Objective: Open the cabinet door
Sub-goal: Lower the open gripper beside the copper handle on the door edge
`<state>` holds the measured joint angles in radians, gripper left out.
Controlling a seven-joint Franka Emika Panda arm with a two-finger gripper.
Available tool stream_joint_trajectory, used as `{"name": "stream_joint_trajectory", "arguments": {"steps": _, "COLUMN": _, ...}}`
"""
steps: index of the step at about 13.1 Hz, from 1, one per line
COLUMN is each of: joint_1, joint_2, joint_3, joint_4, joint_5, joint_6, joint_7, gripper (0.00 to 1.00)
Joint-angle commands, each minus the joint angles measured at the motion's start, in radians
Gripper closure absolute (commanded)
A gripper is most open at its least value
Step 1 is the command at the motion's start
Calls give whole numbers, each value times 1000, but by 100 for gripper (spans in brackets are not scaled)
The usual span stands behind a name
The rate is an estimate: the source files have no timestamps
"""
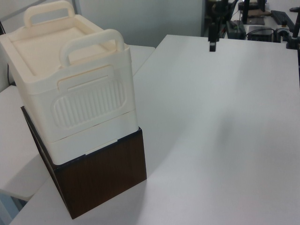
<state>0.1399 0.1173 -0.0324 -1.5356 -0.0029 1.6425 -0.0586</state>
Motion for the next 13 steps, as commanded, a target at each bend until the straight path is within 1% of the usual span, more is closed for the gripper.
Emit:
{"name": "stream_joint_trajectory", "arguments": {"steps": 1, "joint_1": 130, "joint_2": 97, "joint_3": -29, "joint_4": 101, "joint_5": 20, "joint_6": 174, "joint_7": -133, "gripper": 0}}
{"name": "stream_joint_trajectory", "arguments": {"steps": 3, "joint_1": 183, "joint_2": 134, "joint_3": -29, "joint_4": 115, "joint_5": 32, "joint_6": 302, "joint_7": -184, "gripper": 0}}
{"name": "stream_joint_trajectory", "arguments": {"steps": 4, "joint_1": 226, "joint_2": 160, "joint_3": -30, "joint_4": 152, "joint_5": 32, "joint_6": 335, "joint_7": -225, "gripper": 0}}
{"name": "stream_joint_trajectory", "arguments": {"steps": 7, "joint_1": 296, "joint_2": 223, "joint_3": -35, "joint_4": 241, "joint_5": 29, "joint_6": 339, "joint_7": -244, "gripper": 0}}
{"name": "stream_joint_trajectory", "arguments": {"steps": 8, "joint_1": 326, "joint_2": 241, "joint_3": -49, "joint_4": 262, "joint_5": 29, "joint_6": 355, "joint_7": -245, "gripper": 0}}
{"name": "stream_joint_trajectory", "arguments": {"steps": 10, "joint_1": 439, "joint_2": 292, "joint_3": -122, "joint_4": 291, "joint_5": 29, "joint_6": 472, "joint_7": -244, "gripper": 0}}
{"name": "stream_joint_trajectory", "arguments": {"steps": 11, "joint_1": 481, "joint_2": 311, "joint_3": -138, "joint_4": 316, "joint_5": 27, "joint_6": 490, "joint_7": -247, "gripper": 0}}
{"name": "stream_joint_trajectory", "arguments": {"steps": 12, "joint_1": 504, "joint_2": 327, "joint_3": -142, "joint_4": 343, "joint_5": 29, "joint_6": 516, "joint_7": -247, "gripper": 0}}
{"name": "stream_joint_trajectory", "arguments": {"steps": 13, "joint_1": 523, "joint_2": 331, "joint_3": -142, "joint_4": 345, "joint_5": 29, "joint_6": 549, "joint_7": -245, "gripper": 0}}
